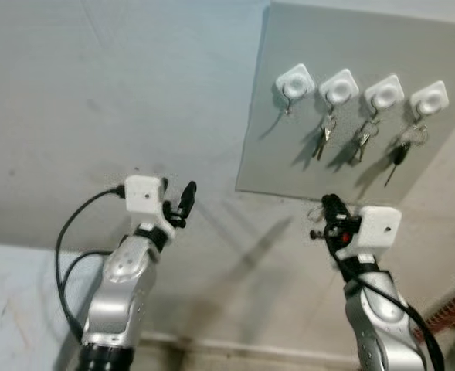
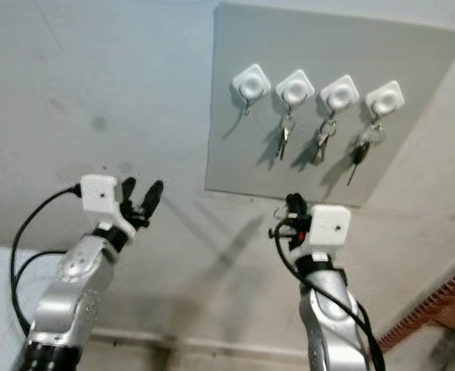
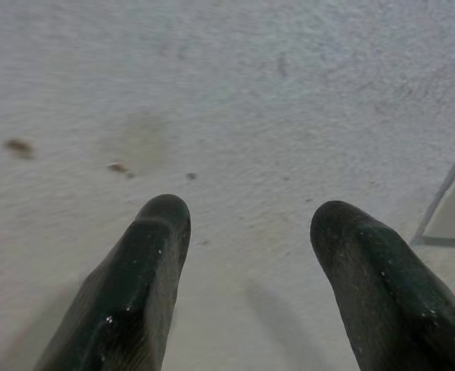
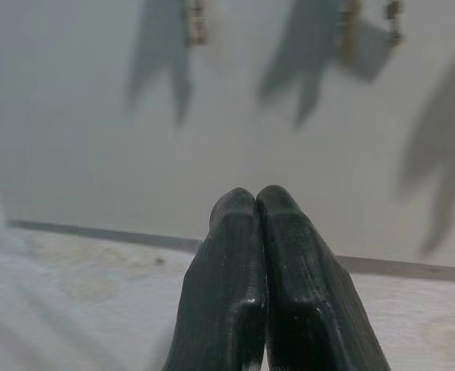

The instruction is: Hang keys on a hook

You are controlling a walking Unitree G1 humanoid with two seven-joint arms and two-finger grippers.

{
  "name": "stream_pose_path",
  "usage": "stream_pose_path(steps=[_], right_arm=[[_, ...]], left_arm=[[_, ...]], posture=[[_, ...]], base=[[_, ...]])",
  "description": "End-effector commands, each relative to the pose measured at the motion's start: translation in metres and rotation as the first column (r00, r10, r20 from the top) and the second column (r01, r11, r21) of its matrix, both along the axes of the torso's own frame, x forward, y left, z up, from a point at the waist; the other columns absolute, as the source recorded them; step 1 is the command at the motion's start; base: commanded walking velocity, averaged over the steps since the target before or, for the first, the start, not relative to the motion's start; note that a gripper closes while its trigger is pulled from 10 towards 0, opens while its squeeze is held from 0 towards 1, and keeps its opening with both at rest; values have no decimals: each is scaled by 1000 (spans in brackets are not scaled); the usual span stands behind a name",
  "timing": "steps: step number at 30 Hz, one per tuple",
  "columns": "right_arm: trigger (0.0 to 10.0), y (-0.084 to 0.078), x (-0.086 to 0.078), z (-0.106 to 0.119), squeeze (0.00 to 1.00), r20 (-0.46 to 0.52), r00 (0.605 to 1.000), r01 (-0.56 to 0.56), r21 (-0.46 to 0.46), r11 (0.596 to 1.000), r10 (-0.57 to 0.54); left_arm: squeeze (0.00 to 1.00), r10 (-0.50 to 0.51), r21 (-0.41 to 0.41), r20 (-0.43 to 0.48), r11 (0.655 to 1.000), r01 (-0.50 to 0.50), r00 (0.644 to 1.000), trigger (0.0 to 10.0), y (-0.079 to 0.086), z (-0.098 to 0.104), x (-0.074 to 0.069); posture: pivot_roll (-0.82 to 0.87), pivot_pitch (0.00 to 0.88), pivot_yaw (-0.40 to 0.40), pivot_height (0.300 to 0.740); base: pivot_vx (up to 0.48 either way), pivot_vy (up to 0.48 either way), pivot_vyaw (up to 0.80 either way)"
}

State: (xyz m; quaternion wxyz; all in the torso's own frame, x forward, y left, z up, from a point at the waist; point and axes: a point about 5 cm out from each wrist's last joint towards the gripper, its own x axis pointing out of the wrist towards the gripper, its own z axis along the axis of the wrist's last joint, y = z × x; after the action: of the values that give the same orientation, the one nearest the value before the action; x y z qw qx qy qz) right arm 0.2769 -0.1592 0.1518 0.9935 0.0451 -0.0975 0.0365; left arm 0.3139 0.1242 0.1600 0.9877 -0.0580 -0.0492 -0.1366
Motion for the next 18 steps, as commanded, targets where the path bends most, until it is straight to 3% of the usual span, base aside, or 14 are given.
stream_pose_path(steps=[1, 7, 18], right_arm=[[10000, -2, 0, 2, 0, 13, 1000, 10, 5, 1000, -10], [10000, -1, 0, 2, 0, 16, 1000, 9, 7, 1000, -9], [10000, -1, -1, 2, 0, 12, 1000, 9, 4, 1000, -9]], left_arm=[[0, -1, 15, 12, 1000, 1, 1000, 10000, 0, 3, 0], [0, -14, 31, 13, 999, 13, 1000, 10000, -1, 3, 0], [0, -19, 19, 0, 1000, 19, 1000, 10000, -1, 2, 0]], posture=[[-47, 0, -32, 740], [-48, 0, -32, 740], [-49, 0, -32, 740]], base=[[0, 0, 0], [0, 0, 0], [0, -269, 0]])
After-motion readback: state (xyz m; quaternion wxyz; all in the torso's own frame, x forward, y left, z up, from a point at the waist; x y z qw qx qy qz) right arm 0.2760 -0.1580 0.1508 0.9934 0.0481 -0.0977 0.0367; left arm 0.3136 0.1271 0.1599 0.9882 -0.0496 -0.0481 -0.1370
